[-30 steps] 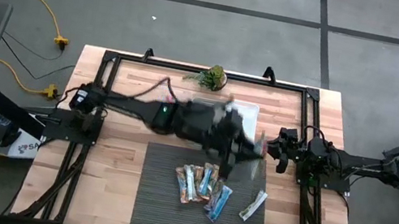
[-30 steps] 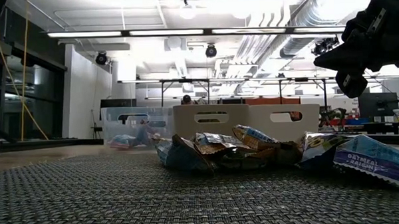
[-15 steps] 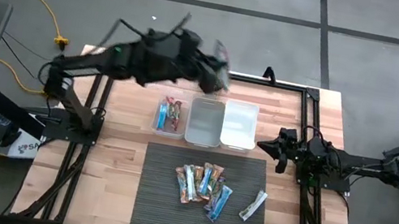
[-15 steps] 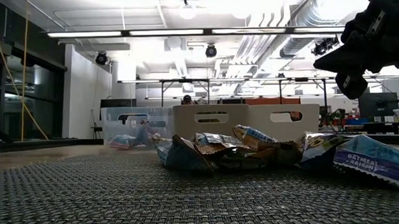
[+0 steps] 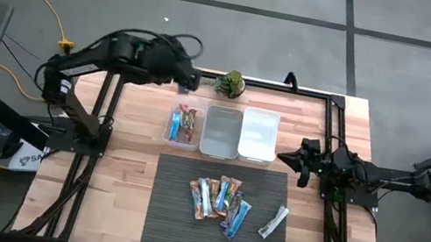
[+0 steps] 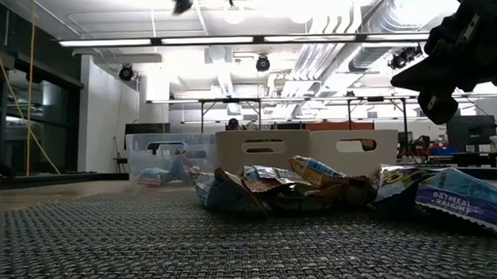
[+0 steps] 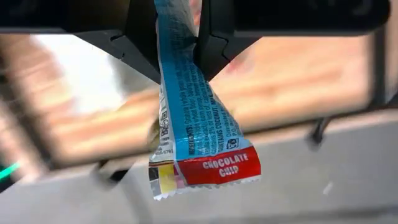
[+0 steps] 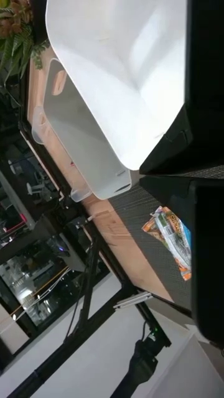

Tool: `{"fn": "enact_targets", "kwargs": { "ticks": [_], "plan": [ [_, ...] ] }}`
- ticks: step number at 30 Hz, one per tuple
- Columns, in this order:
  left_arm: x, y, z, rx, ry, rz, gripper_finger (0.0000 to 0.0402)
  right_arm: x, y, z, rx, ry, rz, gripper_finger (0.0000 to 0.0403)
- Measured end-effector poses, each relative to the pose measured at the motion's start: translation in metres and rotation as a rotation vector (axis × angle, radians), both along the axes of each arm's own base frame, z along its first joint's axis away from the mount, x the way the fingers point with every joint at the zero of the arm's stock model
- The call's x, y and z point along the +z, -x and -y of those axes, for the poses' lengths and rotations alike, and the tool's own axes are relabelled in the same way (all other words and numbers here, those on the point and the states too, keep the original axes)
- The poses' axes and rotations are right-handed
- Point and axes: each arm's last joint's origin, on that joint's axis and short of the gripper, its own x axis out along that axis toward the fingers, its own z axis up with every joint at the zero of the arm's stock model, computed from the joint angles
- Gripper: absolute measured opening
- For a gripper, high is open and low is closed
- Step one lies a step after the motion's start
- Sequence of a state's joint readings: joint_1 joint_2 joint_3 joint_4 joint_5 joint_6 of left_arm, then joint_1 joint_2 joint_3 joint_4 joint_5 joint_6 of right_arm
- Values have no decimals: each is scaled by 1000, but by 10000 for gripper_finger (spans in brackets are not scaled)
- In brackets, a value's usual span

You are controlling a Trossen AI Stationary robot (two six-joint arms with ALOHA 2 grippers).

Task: Pick and place Granola Bars by type
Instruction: Put the red granola bar into the transparent bin

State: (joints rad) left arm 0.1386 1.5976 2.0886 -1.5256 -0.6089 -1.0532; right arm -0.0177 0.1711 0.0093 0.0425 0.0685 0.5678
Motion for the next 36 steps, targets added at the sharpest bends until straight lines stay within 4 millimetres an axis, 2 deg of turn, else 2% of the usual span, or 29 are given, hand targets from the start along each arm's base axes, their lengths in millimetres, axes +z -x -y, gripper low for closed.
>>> {"fn": "enact_targets", "kwargs": {
  "ticks": [12, 19, 27, 36],
  "plan": [
    [-83, -47, -37, 57, 264, -282, 78, 0, 0, 0, 0, 0, 0, 0],
    [-126, -65, -45, 55, 313, -291, 78, 0, 0, 0, 1, 0, 0, 0],
    [-179, -70, -48, 30, 423, -275, 78, 0, 0, 0, 1, 0, 0, 0],
    [-235, -63, -45, 39, 529, -275, 78, 0, 0, 0, 0, 0, -1, 0]
  ]
}}
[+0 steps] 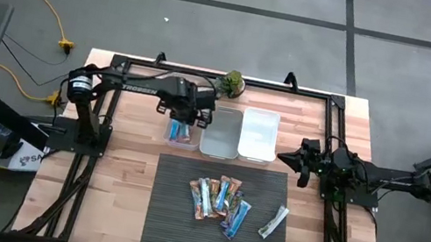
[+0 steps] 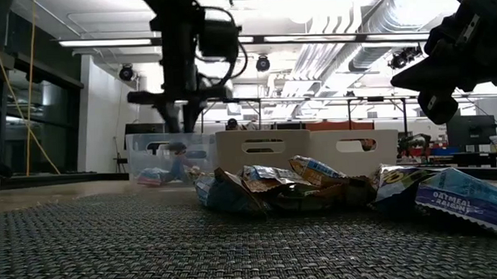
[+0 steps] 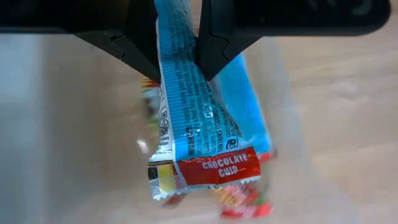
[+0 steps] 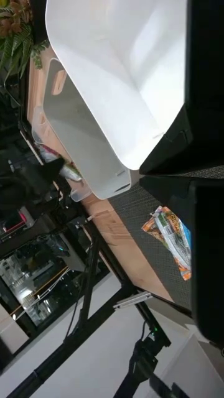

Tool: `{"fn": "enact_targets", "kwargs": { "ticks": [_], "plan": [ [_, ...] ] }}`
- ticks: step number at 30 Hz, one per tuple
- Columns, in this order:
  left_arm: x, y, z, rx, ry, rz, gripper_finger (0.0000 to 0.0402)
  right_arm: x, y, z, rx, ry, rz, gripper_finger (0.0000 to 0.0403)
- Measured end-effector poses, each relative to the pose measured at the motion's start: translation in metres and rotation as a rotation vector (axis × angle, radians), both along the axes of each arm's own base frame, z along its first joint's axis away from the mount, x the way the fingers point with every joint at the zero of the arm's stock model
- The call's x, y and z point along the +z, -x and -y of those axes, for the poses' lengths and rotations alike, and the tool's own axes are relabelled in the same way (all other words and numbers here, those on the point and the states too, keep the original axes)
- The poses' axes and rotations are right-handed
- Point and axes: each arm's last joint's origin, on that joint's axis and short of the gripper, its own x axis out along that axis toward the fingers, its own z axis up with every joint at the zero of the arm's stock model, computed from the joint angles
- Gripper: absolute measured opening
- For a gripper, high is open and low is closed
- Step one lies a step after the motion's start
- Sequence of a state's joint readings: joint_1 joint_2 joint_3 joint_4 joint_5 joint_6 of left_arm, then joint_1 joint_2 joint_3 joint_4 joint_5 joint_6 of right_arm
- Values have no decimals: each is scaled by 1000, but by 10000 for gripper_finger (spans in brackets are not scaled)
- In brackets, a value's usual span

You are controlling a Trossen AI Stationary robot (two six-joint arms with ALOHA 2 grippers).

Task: Pick and place Granola Bars by type
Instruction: Put the red granola bar into the transparent bin, then put the yellow granola bar into the white bin

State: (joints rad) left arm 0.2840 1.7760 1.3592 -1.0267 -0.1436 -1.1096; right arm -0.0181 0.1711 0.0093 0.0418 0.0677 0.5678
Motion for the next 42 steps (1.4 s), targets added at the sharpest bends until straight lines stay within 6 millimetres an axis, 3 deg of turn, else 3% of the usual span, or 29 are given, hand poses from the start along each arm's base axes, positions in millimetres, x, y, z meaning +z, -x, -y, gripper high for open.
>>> {"fn": "enact_targets", "kwargs": {
  "ticks": [10, 16, 27, 33, 42],
  "plan": [
    [-32, 7, 3, -10, 31, 5, 79, 0, 0, 0, 0, 0, 0, 0],
    [-37, 4, 3, -35, 33, 53, 87, 0, 0, 0, 0, 0, 0, 0],
    [-36, 5, 3, -70, 36, 42, 198, 0, 0, 0, 0, 0, 0, 0],
    [-11, 5, 2, -88, -23, 75, 228, 0, 0, 0, 0, 0, 0, 0],
    [58, 4, 11, -129, -121, 243, 230, 0, 0, 0, 0, 0, 0, 0]
  ]
}}
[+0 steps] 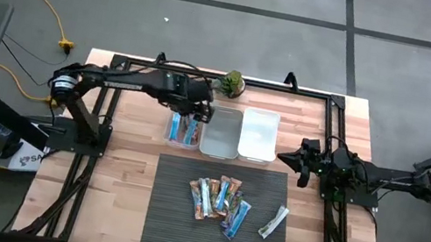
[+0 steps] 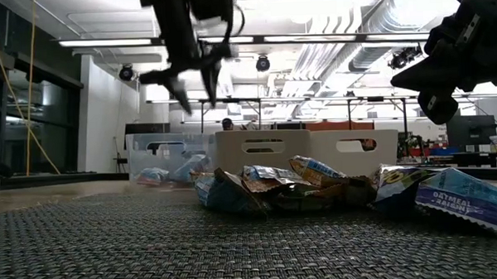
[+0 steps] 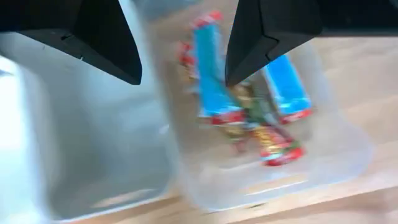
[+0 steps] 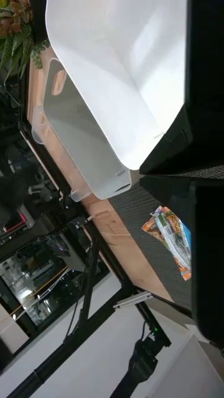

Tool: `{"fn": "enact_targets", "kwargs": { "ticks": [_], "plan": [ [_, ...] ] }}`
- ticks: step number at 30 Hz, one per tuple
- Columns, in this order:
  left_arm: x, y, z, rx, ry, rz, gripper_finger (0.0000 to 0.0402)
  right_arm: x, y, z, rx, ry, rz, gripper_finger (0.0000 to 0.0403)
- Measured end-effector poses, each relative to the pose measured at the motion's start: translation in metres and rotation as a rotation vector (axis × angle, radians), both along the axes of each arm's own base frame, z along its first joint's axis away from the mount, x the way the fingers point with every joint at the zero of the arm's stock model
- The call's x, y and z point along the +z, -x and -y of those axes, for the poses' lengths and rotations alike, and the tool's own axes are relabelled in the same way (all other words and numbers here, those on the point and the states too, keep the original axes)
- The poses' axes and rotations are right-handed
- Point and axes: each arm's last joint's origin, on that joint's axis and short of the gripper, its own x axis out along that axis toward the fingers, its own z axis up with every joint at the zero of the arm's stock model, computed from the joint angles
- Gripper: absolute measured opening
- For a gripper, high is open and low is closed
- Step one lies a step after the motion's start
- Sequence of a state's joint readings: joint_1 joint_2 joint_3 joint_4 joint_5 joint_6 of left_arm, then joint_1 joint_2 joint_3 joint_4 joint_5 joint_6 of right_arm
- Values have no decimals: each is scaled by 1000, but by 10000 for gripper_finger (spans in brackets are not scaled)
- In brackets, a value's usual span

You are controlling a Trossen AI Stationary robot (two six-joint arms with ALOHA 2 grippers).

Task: Pick and place Granola Bars by type
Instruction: Put the yellow granola bar into the white bin

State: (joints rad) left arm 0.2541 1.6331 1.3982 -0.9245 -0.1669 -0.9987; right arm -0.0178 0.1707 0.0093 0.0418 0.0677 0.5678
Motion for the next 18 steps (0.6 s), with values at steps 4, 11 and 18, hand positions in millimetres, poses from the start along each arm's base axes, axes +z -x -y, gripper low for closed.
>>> {"fn": "enact_targets", "kwargs": {
  "ticks": [4, 11, 18],
  "plan": [
    [28, -4, 21, -74, 3, 101, 230, 0, 0, 0, 0, 0, 0, 0],
    [50, -18, 64, -246, 86, 254, 230, 0, 0, 0, 0, 0, 0, 0],
    [59, -28, 109, -357, 109, 394, 230, 0, 0, 0, 0, 0, 0, 0]
  ]
}}
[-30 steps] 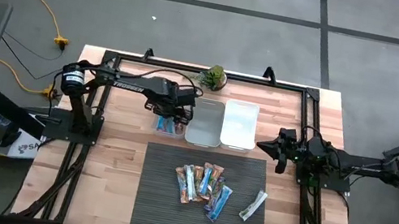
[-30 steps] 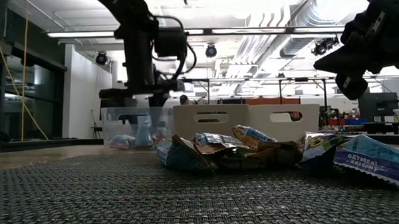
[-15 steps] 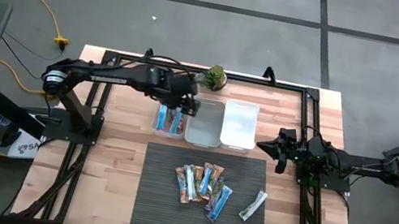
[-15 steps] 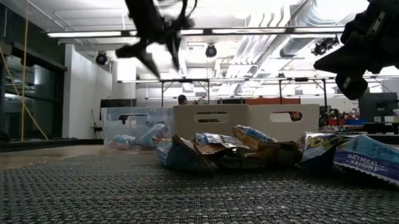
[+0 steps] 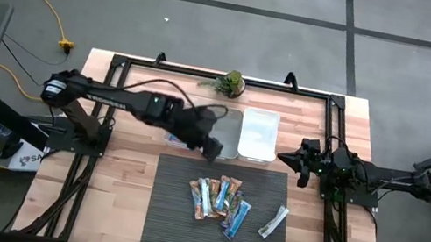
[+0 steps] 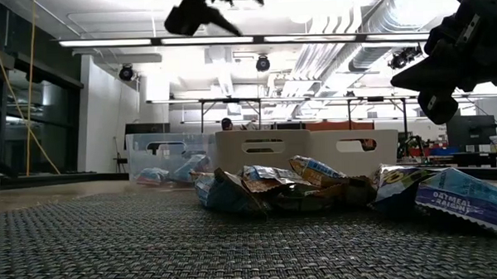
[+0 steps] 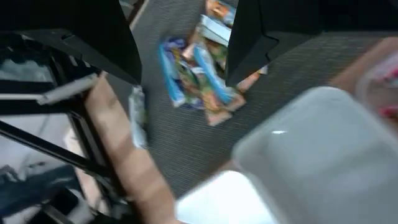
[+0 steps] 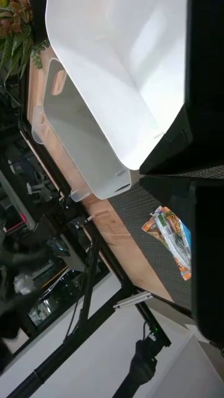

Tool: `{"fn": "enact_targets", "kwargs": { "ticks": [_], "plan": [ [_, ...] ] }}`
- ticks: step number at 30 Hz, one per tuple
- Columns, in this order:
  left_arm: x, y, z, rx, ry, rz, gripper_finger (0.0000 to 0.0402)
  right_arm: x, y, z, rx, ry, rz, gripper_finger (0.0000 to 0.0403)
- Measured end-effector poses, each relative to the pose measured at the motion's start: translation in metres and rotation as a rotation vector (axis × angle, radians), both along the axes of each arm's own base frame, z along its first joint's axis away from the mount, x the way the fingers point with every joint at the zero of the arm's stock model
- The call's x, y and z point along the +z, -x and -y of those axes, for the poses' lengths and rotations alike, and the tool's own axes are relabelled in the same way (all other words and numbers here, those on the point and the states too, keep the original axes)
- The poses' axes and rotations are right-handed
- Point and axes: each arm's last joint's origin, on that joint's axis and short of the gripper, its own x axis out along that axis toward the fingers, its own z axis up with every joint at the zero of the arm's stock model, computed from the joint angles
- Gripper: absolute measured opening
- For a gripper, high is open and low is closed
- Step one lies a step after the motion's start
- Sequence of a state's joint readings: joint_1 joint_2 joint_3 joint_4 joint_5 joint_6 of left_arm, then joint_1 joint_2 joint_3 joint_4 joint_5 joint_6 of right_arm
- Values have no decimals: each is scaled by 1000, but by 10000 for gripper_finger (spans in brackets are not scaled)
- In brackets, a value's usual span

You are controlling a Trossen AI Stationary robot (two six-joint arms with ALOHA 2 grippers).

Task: Pick and place Granola Bars by type
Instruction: Put the yellow granola bar into the white bin

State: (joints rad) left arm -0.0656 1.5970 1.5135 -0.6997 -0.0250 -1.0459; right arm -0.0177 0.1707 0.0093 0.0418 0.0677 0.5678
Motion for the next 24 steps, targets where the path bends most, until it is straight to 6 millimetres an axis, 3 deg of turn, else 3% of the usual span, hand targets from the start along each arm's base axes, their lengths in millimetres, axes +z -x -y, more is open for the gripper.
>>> {"fn": "enact_targets", "kwargs": {
  "ticks": [6, 11, 17, 24],
  "plan": [
    [1, 3, 36, 49, 3, 22, 230, 0, 0, 0, 0, 0, 0, 0],
    [-8, 12, 65, 327, 123, -18, 230, 0, 0, 0, 0, 0, 0, 0],
    [-36, 17, 95, 501, 168, -135, 230, 0, 0, 0, -1, 0, -1, 0],
    [-74, 0, 111, 578, 222, -229, 230, 0, 0, 0, -1, 0, -3, 0]
  ]
}}
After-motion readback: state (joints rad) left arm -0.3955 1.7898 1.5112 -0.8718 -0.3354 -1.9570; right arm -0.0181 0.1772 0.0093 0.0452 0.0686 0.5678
